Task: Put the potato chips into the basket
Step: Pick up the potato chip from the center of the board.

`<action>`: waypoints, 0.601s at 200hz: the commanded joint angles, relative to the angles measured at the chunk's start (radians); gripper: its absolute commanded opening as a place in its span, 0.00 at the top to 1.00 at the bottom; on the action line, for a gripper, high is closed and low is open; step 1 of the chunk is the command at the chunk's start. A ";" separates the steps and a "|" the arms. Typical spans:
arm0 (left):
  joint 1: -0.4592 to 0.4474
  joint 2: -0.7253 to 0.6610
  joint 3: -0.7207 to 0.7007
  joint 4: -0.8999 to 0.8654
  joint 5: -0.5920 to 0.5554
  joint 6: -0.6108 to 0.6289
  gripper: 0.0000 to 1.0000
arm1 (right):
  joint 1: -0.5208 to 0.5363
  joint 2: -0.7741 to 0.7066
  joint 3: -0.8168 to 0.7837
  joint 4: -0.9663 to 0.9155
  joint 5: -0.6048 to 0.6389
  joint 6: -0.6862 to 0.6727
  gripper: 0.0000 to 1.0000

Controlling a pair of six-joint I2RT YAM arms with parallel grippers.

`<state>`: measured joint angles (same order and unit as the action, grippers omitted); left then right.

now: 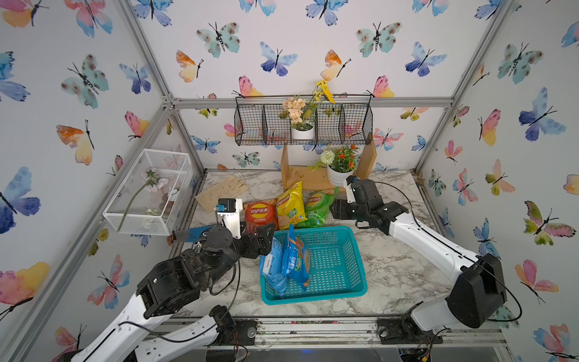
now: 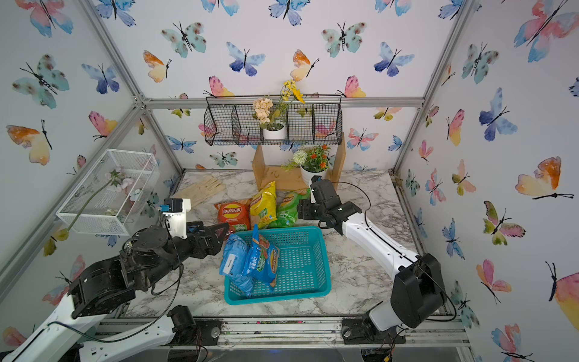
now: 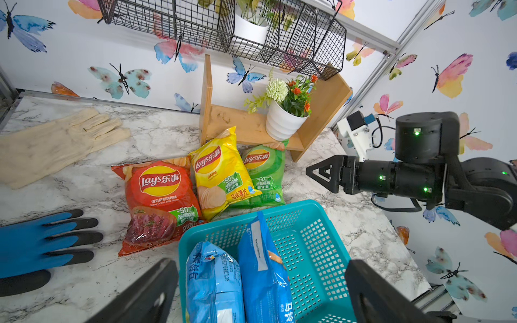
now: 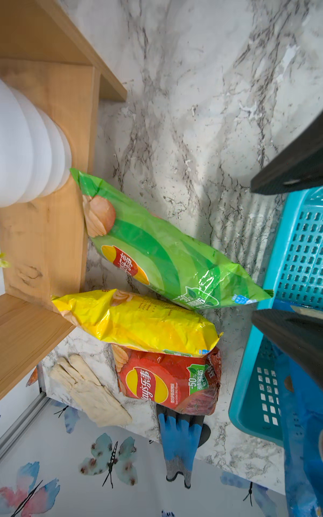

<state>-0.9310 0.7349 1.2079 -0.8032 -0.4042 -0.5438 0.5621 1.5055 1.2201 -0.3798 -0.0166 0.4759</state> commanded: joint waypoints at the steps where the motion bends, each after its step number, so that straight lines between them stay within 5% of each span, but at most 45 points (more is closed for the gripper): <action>1: 0.003 -0.028 -0.026 0.021 0.000 -0.022 0.01 | -0.050 0.013 -0.022 0.096 0.007 0.075 0.28; 120: 0.003 -0.095 -0.079 -0.010 0.004 -0.082 0.01 | -0.113 0.246 -0.027 0.473 -0.019 0.388 0.28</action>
<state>-0.9310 0.6662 1.1435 -0.8055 -0.4034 -0.5987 0.4522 1.7336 1.1904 -0.0353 -0.0273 0.7719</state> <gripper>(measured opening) 0.988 0.723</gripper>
